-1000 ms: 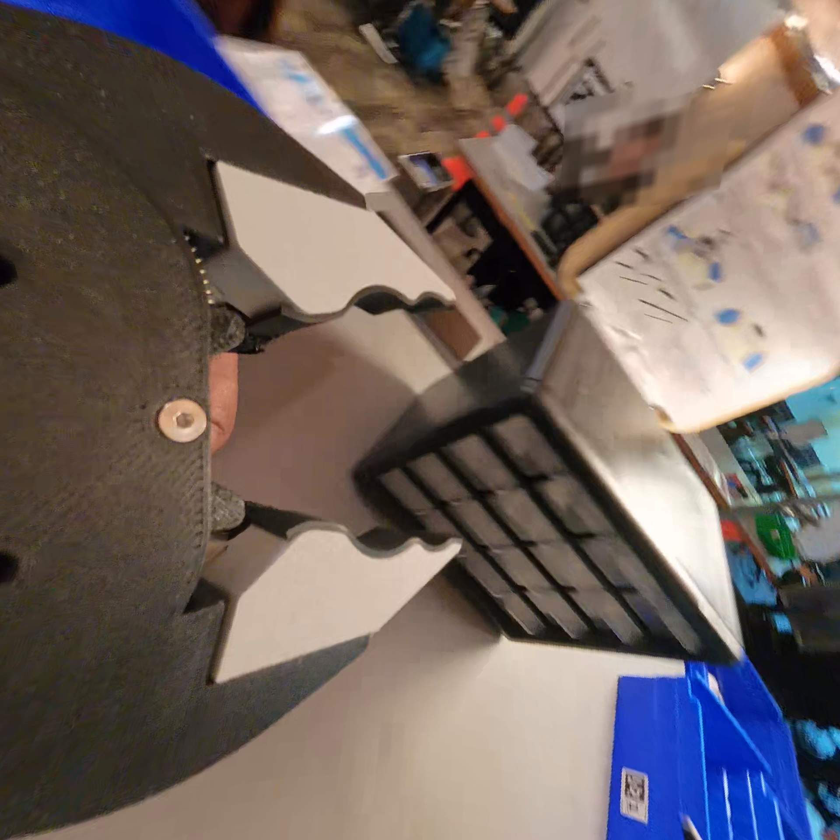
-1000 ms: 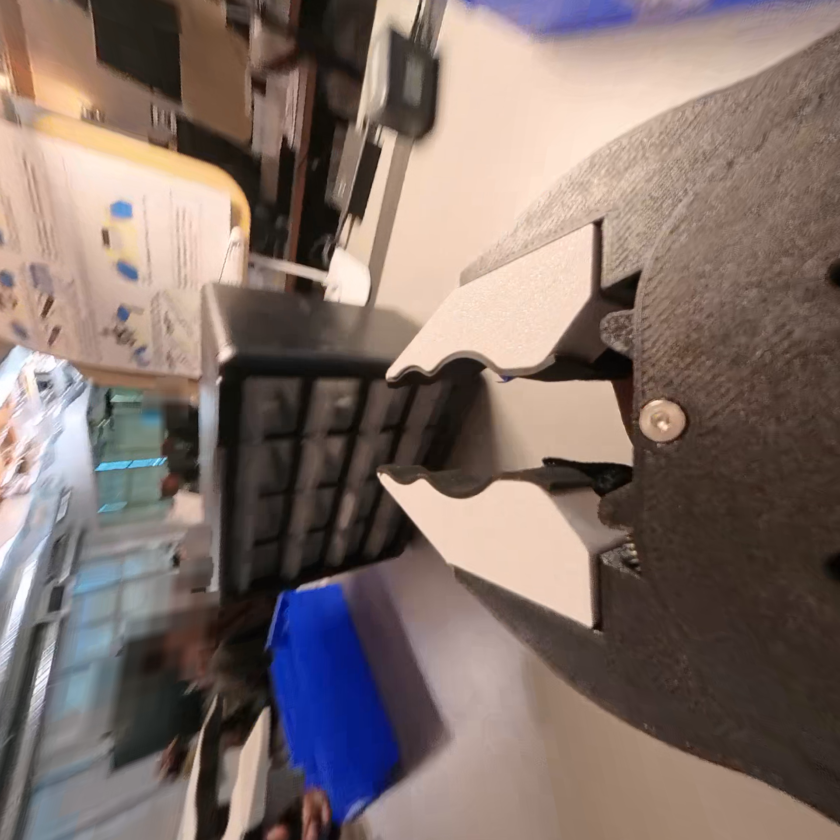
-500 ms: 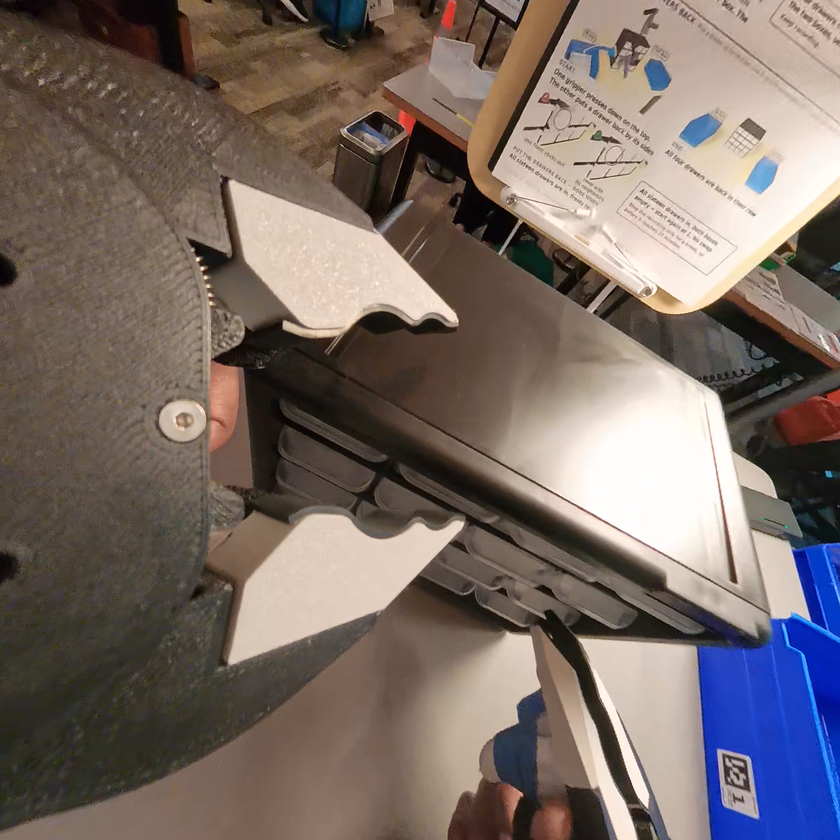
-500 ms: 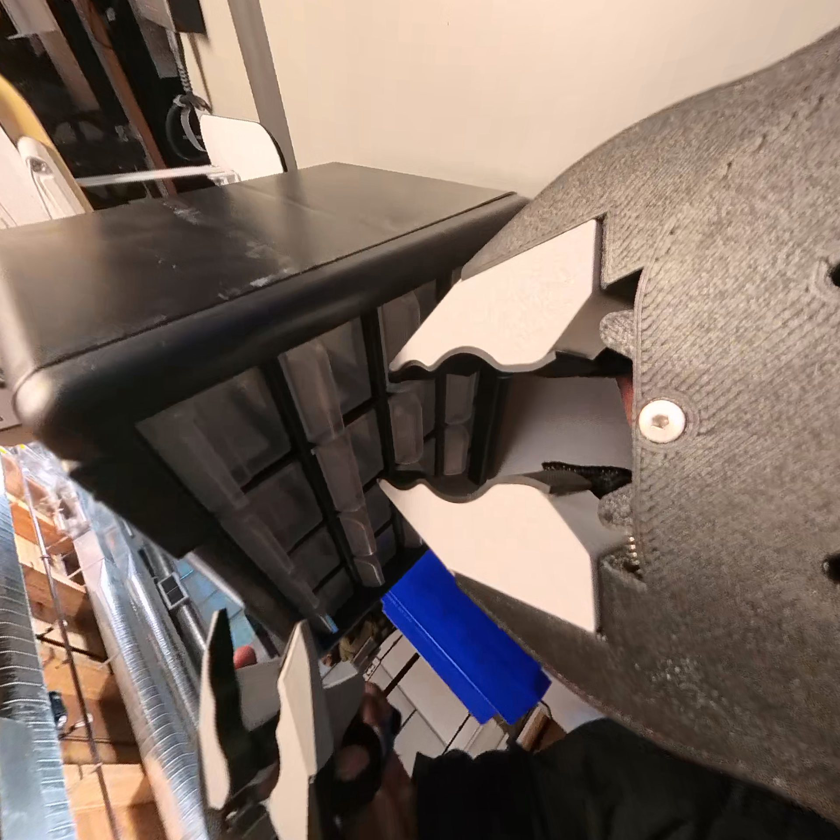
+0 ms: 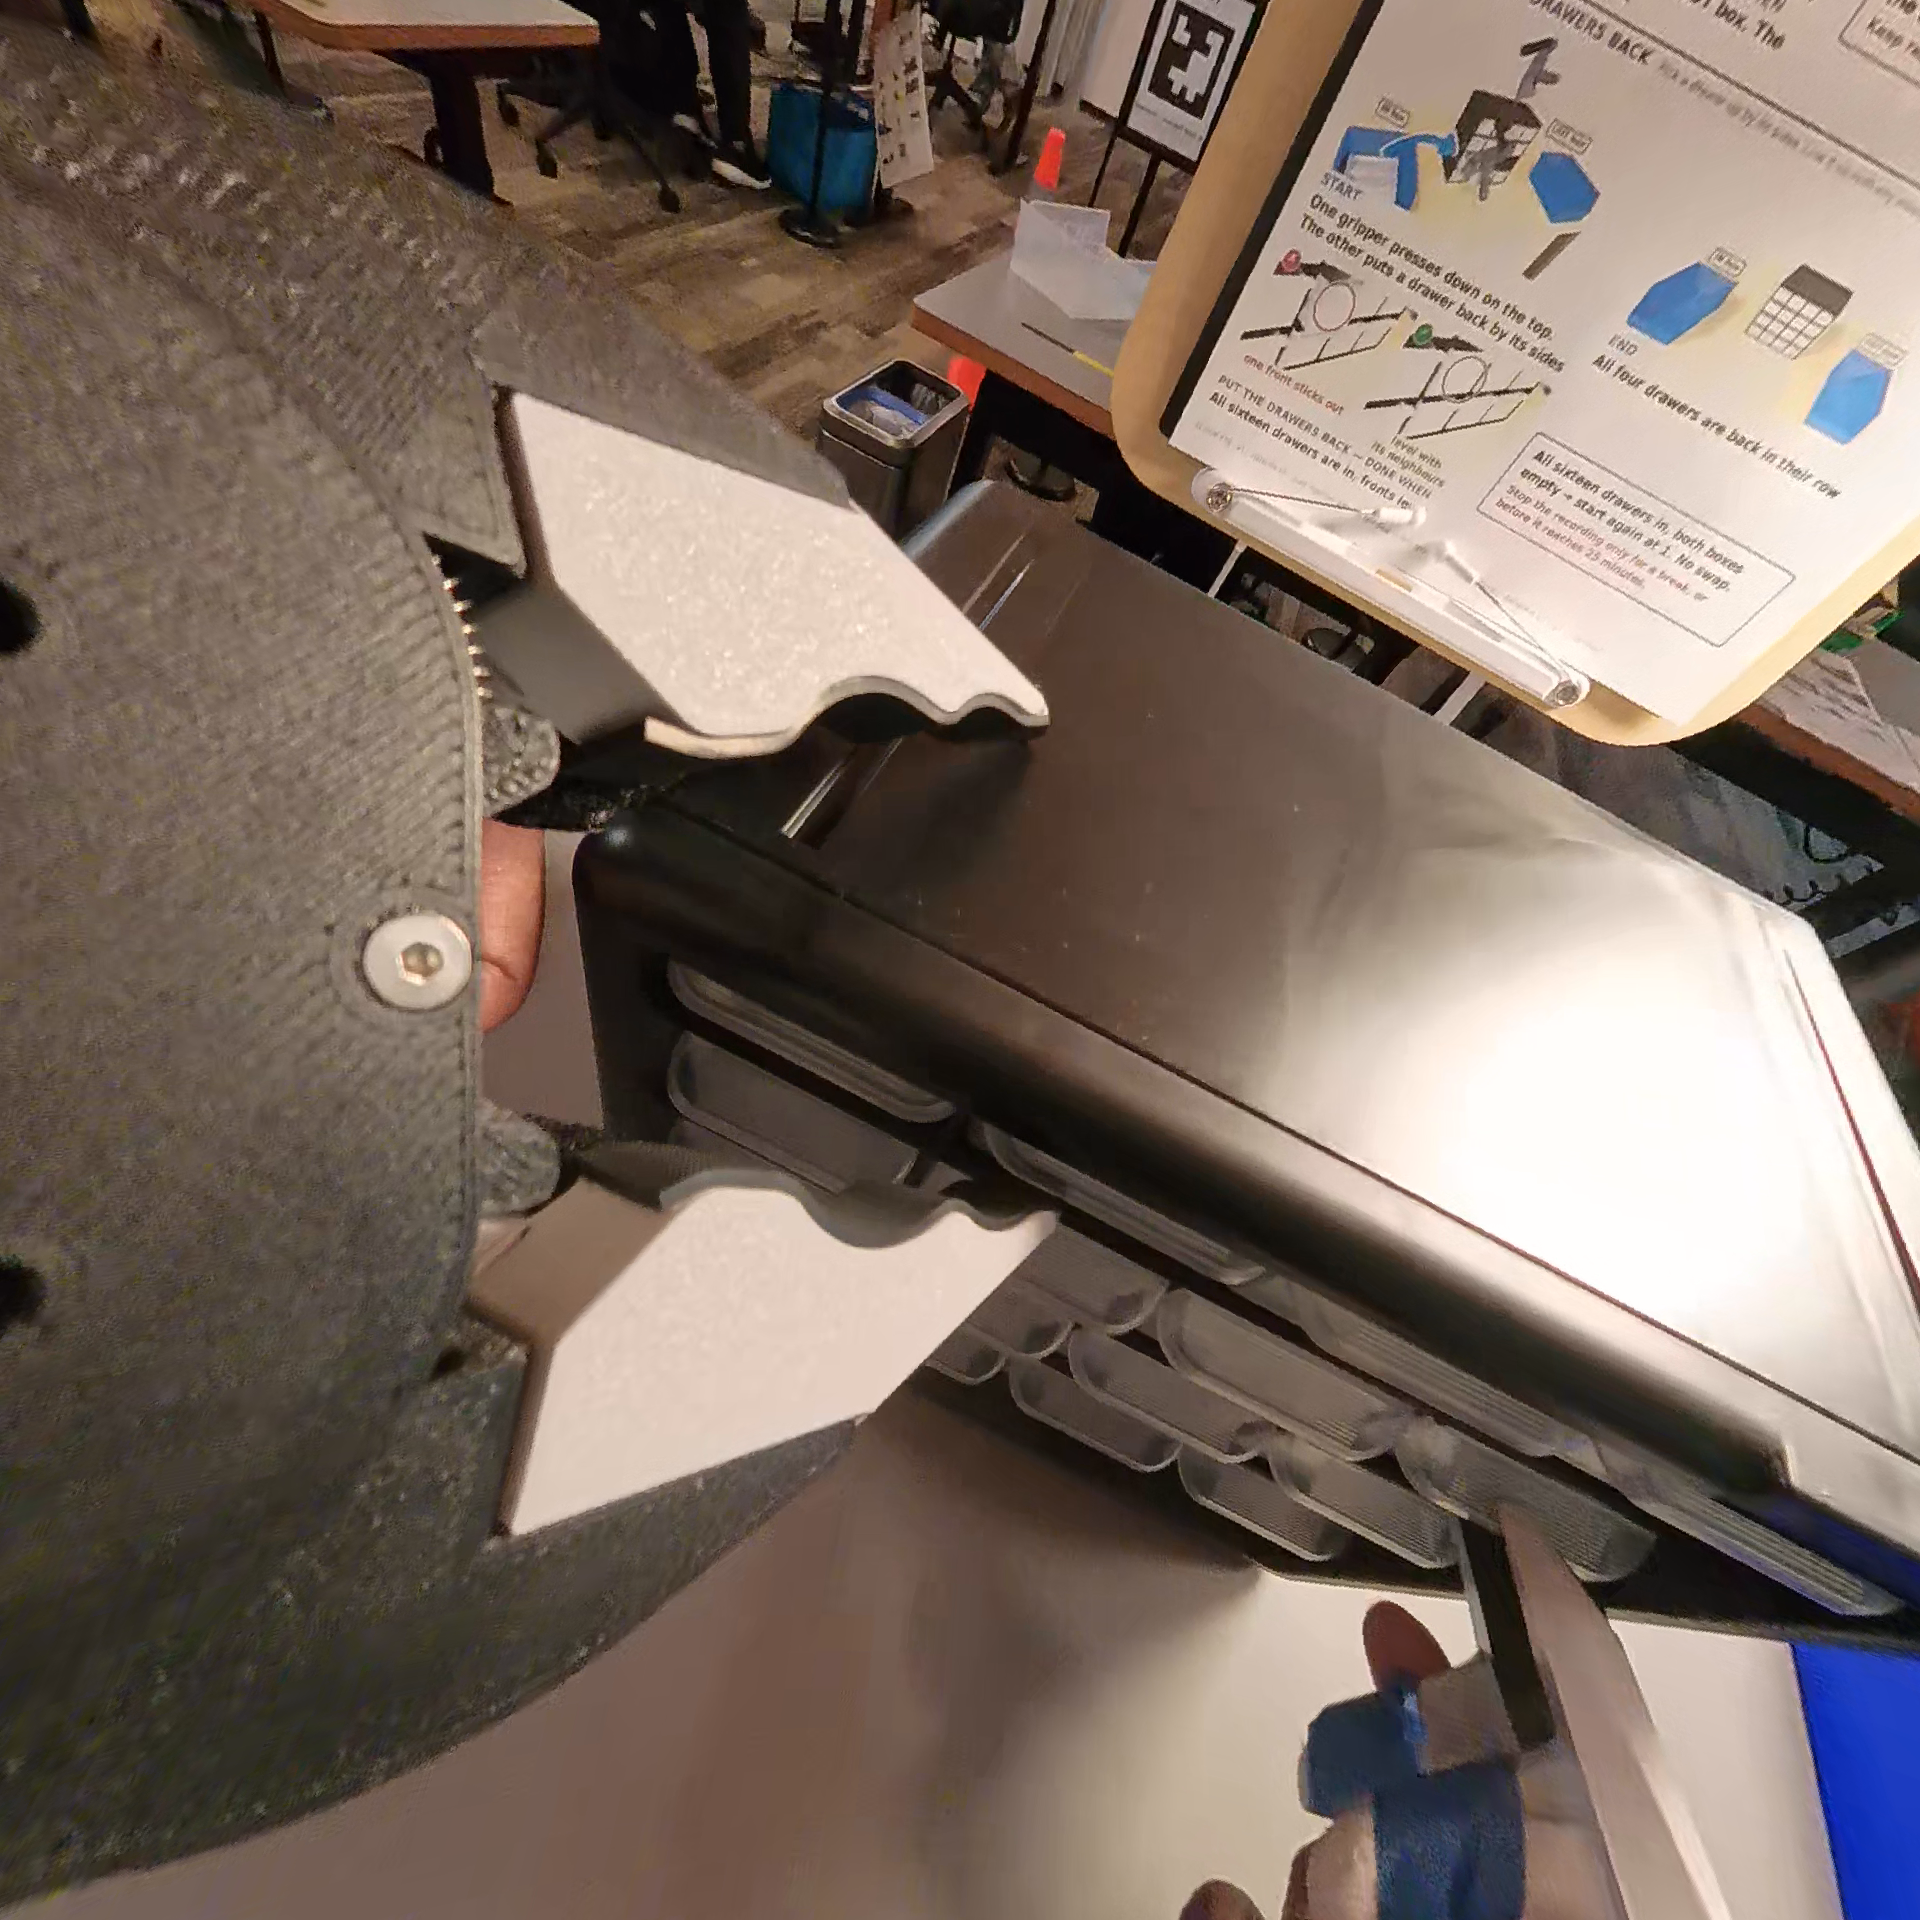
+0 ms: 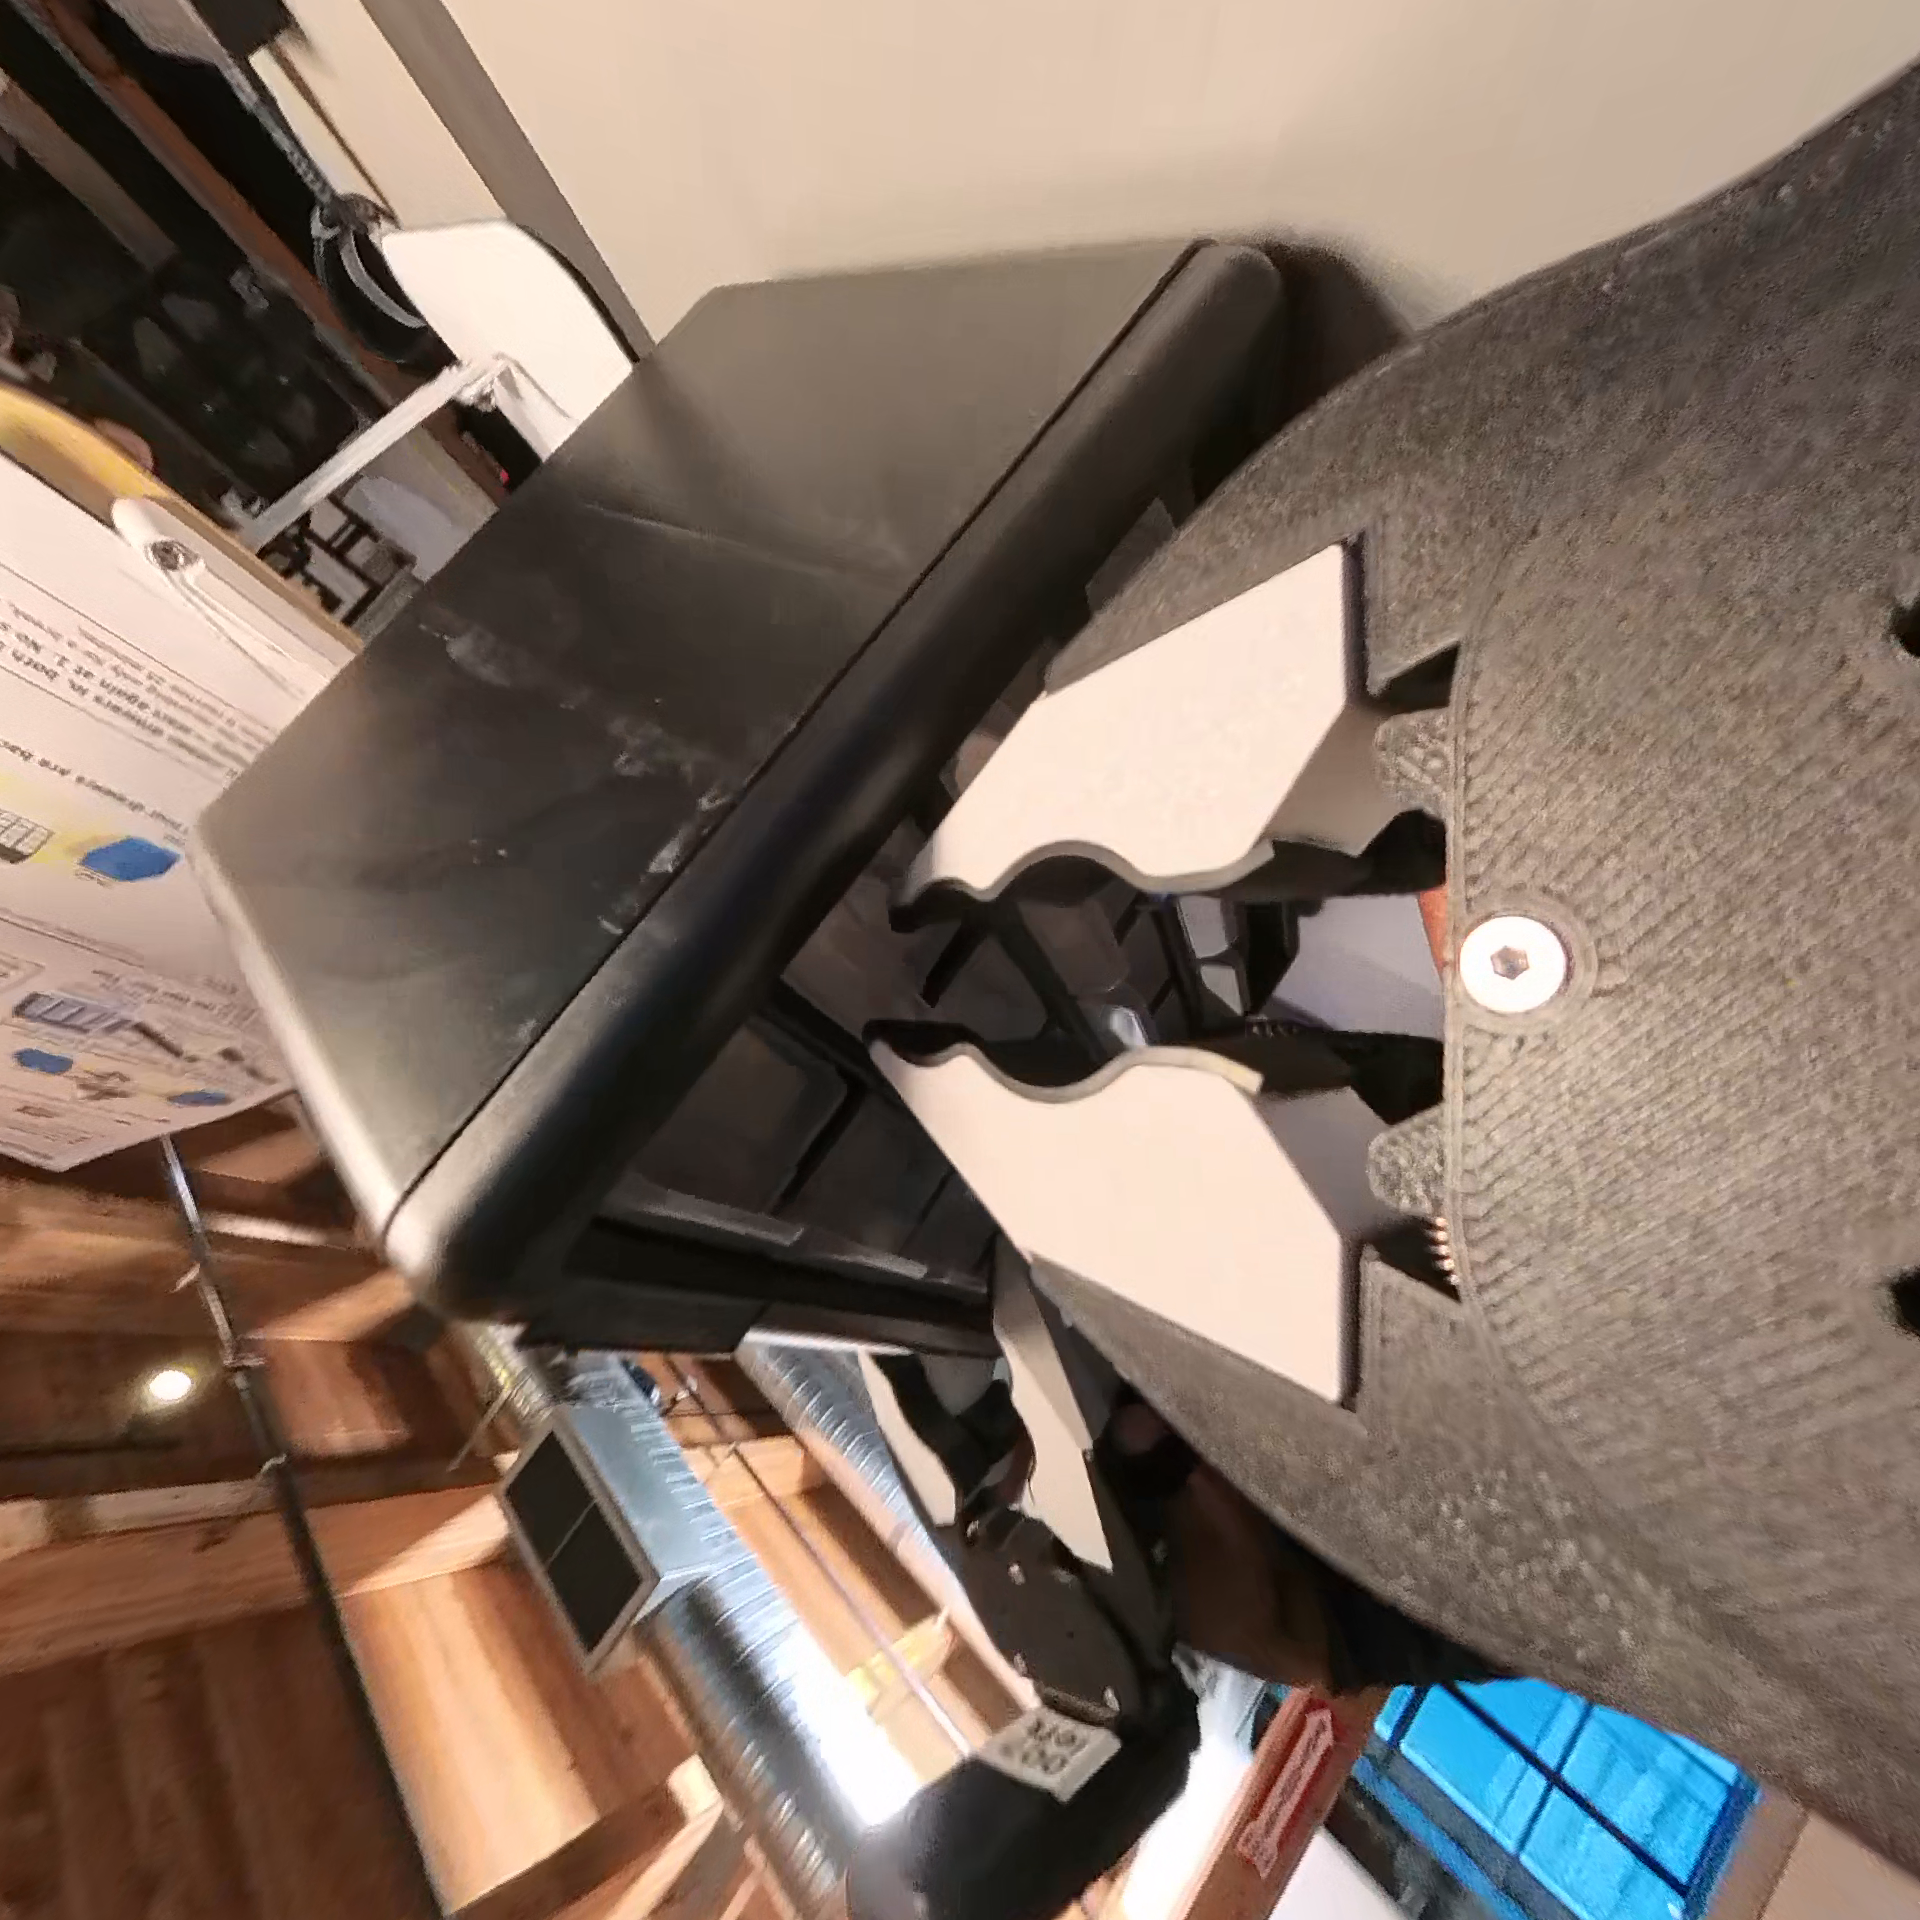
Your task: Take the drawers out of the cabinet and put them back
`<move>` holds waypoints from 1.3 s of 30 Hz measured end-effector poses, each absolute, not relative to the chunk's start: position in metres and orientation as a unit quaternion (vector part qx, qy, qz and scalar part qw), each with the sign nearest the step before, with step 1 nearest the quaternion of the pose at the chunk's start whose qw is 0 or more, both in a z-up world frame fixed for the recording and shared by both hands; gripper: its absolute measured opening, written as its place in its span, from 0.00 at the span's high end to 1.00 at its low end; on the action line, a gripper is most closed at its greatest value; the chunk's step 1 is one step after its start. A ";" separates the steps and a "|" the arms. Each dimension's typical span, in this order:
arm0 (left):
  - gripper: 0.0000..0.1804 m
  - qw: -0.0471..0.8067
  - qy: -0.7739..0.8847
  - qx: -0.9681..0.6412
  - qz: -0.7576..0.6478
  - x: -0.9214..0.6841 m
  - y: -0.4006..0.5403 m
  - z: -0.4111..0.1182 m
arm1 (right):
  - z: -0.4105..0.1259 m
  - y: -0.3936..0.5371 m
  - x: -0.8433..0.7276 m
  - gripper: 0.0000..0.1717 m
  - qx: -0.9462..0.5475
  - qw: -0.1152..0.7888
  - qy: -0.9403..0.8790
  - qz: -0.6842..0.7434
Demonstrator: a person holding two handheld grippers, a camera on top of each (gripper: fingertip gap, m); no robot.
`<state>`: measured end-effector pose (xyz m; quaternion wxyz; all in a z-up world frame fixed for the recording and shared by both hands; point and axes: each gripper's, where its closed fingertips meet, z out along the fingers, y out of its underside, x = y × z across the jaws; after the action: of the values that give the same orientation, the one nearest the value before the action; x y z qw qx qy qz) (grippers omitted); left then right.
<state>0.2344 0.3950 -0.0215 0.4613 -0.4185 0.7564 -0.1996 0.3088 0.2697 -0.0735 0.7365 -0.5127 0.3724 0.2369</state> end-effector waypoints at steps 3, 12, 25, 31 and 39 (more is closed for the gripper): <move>0.53 0.463 0.756 -0.419 -0.196 0.234 0.395 -0.022 | -0.069 0.266 0.302 0.96 -0.497 0.749 0.365 0.241; 0.53 0.463 0.756 -0.417 -0.198 0.234 0.395 -0.021 | -0.067 0.224 0.254 0.97 -0.448 0.774 0.353 0.276; 0.53 0.465 0.756 -0.415 -0.199 0.235 0.395 -0.021 | -0.065 0.145 0.194 0.99 -0.421 0.793 0.326 0.296; 0.53 0.466 0.755 -0.417 -0.200 0.234 0.395 -0.021 | -0.040 0.107 0.199 0.99 -0.444 0.799 0.306 0.268; 0.53 0.467 0.754 -0.417 -0.199 0.234 0.395 -0.021 | 0.047 0.017 0.313 0.99 -0.477 0.825 0.297 0.059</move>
<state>0.2342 0.3950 -0.0210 0.4670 -0.4172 0.7539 -0.1987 0.3130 0.0171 0.0471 0.8252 -0.4771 0.2966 0.0585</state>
